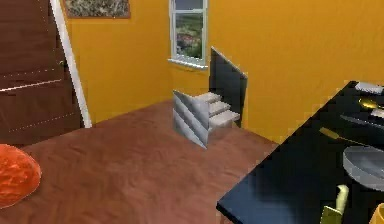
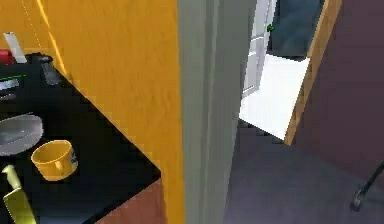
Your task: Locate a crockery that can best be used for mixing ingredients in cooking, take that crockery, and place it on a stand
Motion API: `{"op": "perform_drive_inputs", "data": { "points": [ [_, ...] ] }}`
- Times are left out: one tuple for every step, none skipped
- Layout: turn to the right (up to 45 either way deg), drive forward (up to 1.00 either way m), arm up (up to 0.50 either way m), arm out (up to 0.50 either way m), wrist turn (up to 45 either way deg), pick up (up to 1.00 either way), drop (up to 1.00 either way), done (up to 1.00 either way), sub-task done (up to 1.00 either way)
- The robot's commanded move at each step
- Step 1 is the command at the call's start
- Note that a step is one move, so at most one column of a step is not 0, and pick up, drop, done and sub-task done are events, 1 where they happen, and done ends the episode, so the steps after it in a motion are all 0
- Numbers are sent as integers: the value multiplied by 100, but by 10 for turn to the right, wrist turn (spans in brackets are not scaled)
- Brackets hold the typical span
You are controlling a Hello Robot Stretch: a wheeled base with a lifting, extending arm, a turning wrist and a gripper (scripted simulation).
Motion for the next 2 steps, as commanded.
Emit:
{"op": "perform_drive_inputs", "data": {
  "points": [
    [-390,0,0,0,0,0,0,0,0],
    [0,0,50,0,0,0,0,0,0]
  ]
}}
